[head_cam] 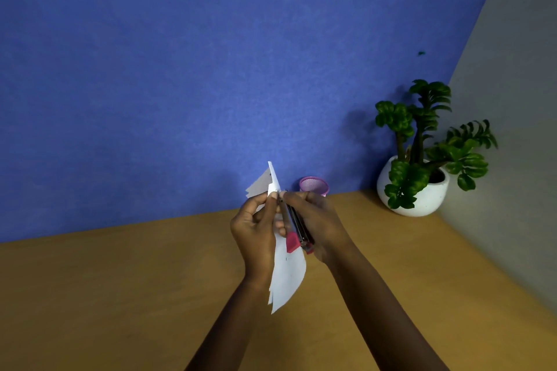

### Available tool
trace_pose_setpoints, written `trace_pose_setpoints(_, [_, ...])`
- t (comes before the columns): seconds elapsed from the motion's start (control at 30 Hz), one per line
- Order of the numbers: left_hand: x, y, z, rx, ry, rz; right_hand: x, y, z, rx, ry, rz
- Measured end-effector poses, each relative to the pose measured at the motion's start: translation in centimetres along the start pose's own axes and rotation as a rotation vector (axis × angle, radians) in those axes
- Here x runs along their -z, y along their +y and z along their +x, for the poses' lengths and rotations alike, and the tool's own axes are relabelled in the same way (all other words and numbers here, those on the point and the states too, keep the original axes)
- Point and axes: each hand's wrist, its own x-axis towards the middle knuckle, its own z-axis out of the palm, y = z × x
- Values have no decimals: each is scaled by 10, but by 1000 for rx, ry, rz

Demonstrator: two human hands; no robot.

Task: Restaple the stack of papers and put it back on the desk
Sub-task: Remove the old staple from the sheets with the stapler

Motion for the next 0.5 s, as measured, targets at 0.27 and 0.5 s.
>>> trace_pose_setpoints(0.27, [-3,8,-5,36,-13,-102,4,7,3,-18,-29,41])
trace_pose_setpoints(0.5, [-2,9,-5,21,-53,-117,7,6,7,-73,-32,95])
